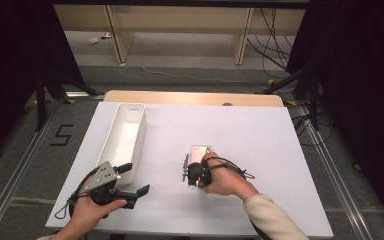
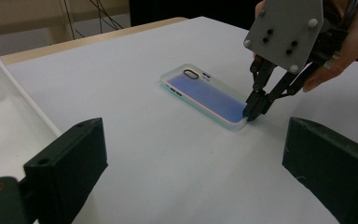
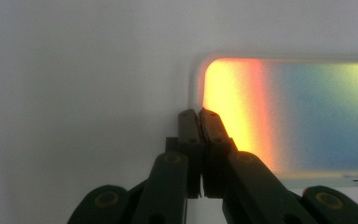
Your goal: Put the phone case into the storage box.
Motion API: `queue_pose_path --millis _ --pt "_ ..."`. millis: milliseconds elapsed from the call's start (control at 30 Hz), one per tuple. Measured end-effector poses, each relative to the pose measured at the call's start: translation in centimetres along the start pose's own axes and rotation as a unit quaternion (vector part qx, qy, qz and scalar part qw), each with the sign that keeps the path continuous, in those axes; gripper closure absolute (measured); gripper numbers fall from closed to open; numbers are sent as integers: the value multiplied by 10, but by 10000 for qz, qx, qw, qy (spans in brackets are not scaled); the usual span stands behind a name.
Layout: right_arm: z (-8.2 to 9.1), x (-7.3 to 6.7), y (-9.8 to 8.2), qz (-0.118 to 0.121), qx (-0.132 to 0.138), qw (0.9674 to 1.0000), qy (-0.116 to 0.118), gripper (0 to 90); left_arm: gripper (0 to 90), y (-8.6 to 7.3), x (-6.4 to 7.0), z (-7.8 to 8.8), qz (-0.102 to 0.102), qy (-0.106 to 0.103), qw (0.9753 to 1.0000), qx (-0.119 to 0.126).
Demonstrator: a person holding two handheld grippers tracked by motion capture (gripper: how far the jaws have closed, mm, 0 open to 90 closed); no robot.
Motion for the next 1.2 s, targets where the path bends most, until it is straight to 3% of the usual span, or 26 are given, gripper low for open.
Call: queue_pose_path --millis 167,233,267,333,367,533,567,667,833,967,1067,1200 --pt "2 2 -2 120 70 9999 -86 894 62 0 0 0 -2 34 10000 -28" --pt "5 1 -2 39 55 9999 -133 894 63 0 0 0 -3 37 10000 -27" --pt "5 3 -2 164 127 9996 -178 894 64 0 0 0 -21 34 10000 -26" --pt "8 1 -1 4 95 9998 -197 894 65 0 0 0 -7 39 10000 -27" --pt "8 2 -2 84 126 9995 -264 894 66 0 0 0 -23 36 10000 -28" --pt "10 0 -2 44 110 9995 -308 894 69 0 0 0 -27 51 10000 -38" --pt "11 2 -3 154 147 9991 -375 894 71 0 0 0 -34 60 10000 -44" --pt "13 1 -4 188 188 9986 -456 894 73 0 0 0 -43 63 10000 -48" --pt "15 -3 -4 12 234 9983 -542 893 81 0 1 -2 7 25 10000 -43" --pt "16 -3 -5 155 334 9973 -632 894 81 -1 1 -3 3 64 10000 -59" --pt "19 -6 -6 -18 368 9968 -703 893 84 -1 2 -4 4 59 10000 -54" --pt "20 -7 -7 0 385 9963 -768 893 87 -1 1 -4 -18 50 10000 -68"
Point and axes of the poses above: each handheld gripper's, and its own axes: z roughly backward along the jaws, y roughly out of its top, x roughly to its right, the point moved 3 cm from there along -z, roughly forward along the jaws, and after that the axes turned 4 degrees about -z, right-handed, at the moved point
